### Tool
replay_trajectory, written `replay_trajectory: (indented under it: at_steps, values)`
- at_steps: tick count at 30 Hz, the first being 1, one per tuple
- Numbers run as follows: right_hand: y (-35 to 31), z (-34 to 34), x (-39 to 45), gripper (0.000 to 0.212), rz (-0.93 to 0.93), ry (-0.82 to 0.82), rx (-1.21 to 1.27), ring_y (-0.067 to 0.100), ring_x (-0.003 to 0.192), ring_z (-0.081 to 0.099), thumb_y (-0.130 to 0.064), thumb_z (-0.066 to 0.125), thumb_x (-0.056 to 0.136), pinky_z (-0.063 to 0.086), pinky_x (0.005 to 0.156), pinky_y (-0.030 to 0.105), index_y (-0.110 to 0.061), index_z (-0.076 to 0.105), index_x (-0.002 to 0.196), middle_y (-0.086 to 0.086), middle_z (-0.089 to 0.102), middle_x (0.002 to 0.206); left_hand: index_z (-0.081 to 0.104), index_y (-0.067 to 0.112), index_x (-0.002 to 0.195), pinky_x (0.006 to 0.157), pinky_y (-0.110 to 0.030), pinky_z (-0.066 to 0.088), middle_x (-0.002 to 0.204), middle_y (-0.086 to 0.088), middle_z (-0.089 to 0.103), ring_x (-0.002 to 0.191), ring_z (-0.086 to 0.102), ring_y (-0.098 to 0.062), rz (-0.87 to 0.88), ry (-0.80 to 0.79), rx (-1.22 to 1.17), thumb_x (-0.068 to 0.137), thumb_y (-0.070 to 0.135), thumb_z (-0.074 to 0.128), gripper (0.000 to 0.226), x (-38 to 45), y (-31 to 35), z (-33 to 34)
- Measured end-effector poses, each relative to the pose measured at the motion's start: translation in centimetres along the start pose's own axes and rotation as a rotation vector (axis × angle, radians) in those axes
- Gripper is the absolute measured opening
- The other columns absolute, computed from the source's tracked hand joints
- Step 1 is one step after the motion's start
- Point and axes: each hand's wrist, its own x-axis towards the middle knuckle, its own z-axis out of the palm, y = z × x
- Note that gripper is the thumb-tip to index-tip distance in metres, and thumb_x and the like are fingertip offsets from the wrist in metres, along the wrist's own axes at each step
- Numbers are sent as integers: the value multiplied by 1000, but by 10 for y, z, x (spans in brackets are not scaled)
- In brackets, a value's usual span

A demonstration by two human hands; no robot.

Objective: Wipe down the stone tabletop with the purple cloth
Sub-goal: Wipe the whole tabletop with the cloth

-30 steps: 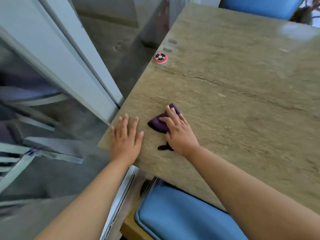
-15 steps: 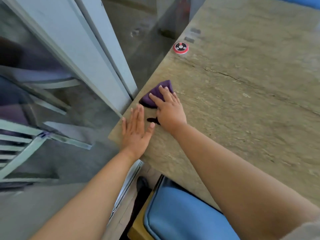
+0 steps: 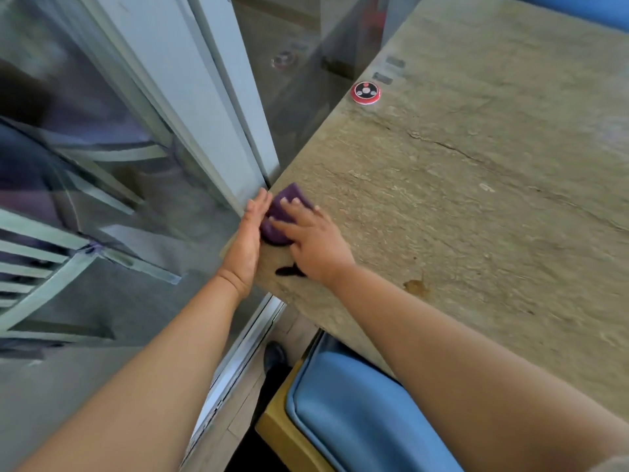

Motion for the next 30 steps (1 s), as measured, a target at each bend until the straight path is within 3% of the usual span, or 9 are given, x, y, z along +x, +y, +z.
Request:
replay_trajectory:
  at_steps: [3, 6, 9, 14, 18, 21, 24, 28, 30]
  values:
    - [-6, 5, -35, 52, -142, -111, 103, 12, 146, 16, -7, 50, 85, -3, 118, 32, -32, 57, 130, -6, 33, 153, 34, 17, 146, 120, -29, 13, 154, 4, 34, 142, 27, -4, 8, 8, -16, 103, 46, 11, 57, 1, -2, -5]
    - [0, 1, -63, 49, -270, -246, 163, 10, 144, 23, 0, 51, 83, 1, 119, 32, -31, 68, 117, -7, 43, 147, 48, 26, 138, 119, -29, 15, 149, 7, 42, 139, 32, -5, 80, 63, 247, 96, 60, 20, 61, 3, -10, 1]
    - [20, -9, -73, 51, -317, -213, 98, 12, 143, 24, -1, 52, 82, 7, 119, 38, -33, 66, 119, -8, 43, 147, 49, 26, 138, 121, -43, 12, 152, 3, 37, 145, 21, -14, 226, 16, 549, 85, 71, 18, 76, 1, -17, 23]
    - [75, -45, -90, 52, 89, 66, -22, 11, 145, 18, -7, 48, 87, 1, 119, 30, -37, 55, 130, -6, 35, 152, 31, 33, 148, 115, -45, -19, 159, 13, 16, 147, -3, -5, 234, -110, 819, 82, 71, 7, 80, -14, -25, 64]
    - [101, -64, -118, 51, 546, 347, 2, 11, 145, 19, -5, 45, 88, 2, 118, 26, -34, 58, 128, -3, 34, 153, 20, 36, 151, 112, -45, -23, 161, 15, -4, 145, -20, -8, 167, -245, 1029, 85, 72, 1, 78, -8, -26, 66]
    - [87, -56, -124, 53, 702, 399, 23, 15, 147, 13, -4, 44, 87, 1, 118, 25, -29, 55, 133, 1, 28, 156, 21, 37, 151, 110, -44, -24, 160, 18, -4, 144, -21, -6, 106, -279, 965, 81, 67, 2, 79, -5, -19, 67]
    - [55, -41, -116, 54, 562, 312, 51, 17, 147, 10, -6, 47, 87, -2, 118, 26, -30, 53, 135, 1, 24, 157, 27, 36, 149, 110, -44, -25, 160, 19, 0, 145, -18, -4, 89, -285, 876, 92, 63, 6, 67, -1, -17, 64]
    - [24, -21, -120, 56, 122, 2, 62, 17, 147, 11, -6, 50, 85, -3, 120, 31, -33, 54, 133, 1, 25, 157, 31, 37, 148, 112, -46, -23, 160, 19, 3, 145, -15, -3, 105, -257, 815, 92, 61, 5, 66, 1, -21, 63]
    - [28, -19, -139, 56, -41, -101, 31, 17, 146, 16, -4, 52, 82, 1, 120, 33, -33, 58, 130, 1, 31, 155, 30, 36, 148, 114, -48, -20, 161, 17, 4, 146, -13, -6, 101, -201, 935, 99, 54, 9, 56, 0, -22, 69]
